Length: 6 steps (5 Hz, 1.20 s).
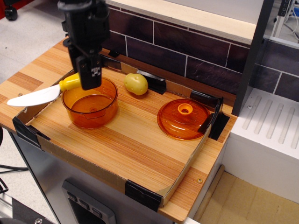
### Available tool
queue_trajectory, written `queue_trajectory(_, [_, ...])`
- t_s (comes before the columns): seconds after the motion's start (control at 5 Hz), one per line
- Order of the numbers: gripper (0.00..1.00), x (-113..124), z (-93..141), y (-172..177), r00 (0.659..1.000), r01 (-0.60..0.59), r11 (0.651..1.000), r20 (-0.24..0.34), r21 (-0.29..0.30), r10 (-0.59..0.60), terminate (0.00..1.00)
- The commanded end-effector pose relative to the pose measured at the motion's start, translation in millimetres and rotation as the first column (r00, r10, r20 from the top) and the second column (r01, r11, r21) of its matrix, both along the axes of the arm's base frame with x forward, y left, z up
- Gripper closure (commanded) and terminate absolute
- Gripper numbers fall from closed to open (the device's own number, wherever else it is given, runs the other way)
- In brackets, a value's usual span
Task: Put knife in pot
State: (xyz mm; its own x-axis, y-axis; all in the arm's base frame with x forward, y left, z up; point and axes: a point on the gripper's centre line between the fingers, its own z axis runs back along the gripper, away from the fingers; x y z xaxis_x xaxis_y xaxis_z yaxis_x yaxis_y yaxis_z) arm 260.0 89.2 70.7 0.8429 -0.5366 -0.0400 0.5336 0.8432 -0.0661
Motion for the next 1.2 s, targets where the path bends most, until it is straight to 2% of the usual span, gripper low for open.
queue_trajectory(0.0, [1.00,-10,-3,18,0.999,-0.013,0.998,0.051,0.069,0.009,0.00])
queue_trajectory(0.4, [1.00,6,-13,7,0.991,-0.096,0.992,0.100,0.081,0.087,0.00])
queue_trajectory(0.6, [0.00,11,-8,5,0.991,-0.097,0.993,0.101,0.066,0.090,0.00])
queue_trajectory(0.8, [0.00,12,-1,0,0.985,-0.127,0.992,0.119,-0.003,0.126,0.00])
queue_trajectory(1.0, [0.00,11,20,-5,0.977,-0.157,0.985,0.135,-0.065,0.165,0.00])
